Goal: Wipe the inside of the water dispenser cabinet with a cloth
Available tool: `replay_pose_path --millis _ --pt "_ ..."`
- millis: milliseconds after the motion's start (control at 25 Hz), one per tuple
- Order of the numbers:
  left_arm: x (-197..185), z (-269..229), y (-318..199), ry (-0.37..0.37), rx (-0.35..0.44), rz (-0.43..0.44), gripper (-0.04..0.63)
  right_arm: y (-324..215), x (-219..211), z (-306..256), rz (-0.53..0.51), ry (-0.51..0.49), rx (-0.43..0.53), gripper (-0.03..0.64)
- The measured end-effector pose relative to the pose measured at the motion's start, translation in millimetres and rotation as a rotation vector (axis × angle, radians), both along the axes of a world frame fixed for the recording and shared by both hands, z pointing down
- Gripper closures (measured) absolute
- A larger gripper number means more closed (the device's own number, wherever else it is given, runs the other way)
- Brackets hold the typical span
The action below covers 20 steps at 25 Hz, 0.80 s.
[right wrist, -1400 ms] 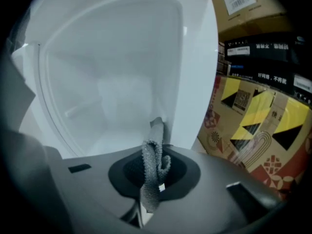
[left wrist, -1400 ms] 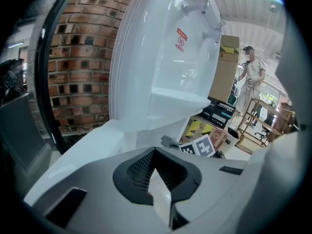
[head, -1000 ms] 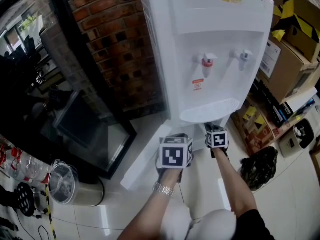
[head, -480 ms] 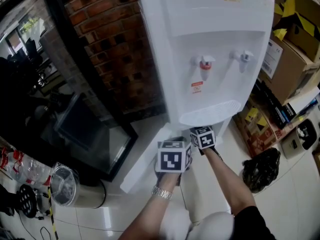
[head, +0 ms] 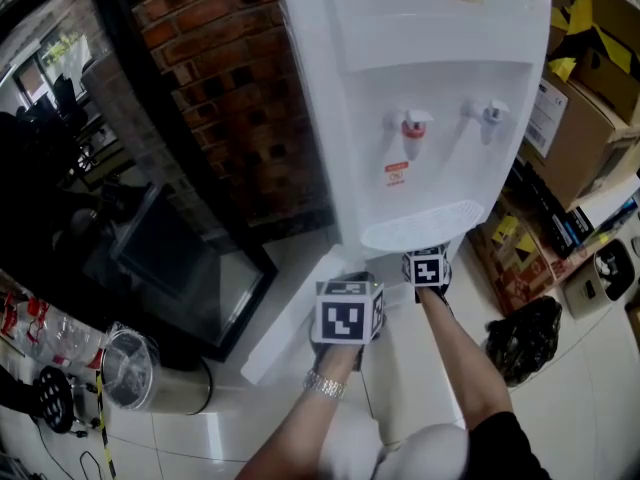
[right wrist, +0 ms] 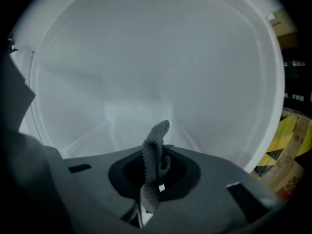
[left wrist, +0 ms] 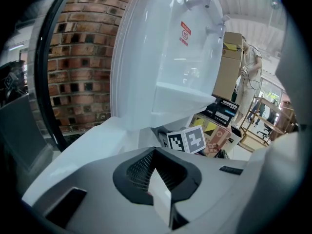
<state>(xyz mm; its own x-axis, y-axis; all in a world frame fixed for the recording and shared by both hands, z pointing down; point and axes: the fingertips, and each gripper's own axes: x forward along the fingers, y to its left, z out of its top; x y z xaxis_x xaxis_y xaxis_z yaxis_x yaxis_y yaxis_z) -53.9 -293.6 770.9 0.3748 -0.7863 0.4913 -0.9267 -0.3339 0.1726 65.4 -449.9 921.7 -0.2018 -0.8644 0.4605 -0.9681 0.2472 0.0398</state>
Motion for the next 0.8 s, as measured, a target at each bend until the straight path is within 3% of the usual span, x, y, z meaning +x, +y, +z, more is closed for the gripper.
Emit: replay_pose_path --millis 120,240,520,640,800 --pt "0.8 -0.4 0.4 0.001 0.001 0.002 0.595 2.6 9.2 2.2 0.040 0.013 -0.013 0.594" --pt "0.4 -0.6 0.6 0.000 0.003 0.002 0.595 6.8 -2.4 0.2 0.014 -0.010 -0.014 0.594" --pt "-2.0 0.2 0.0 -0.013 -0.001 -0.001 0.595 24.7 -78.3 11.3 -0.244 -0.087 -0.044 0.594" --pt "-1.8 -0.5 0.6 -0.015 -0.001 0.000 0.595 30.3 -95.9 15.6 -0.308 -0.099 -0.061 0.594" --pt "-2.4 0.9 1.8 -0.019 -0.003 0.004 0.595 21.8 -67.1 29.3 -0.235 -0.087 -0.097 0.594"
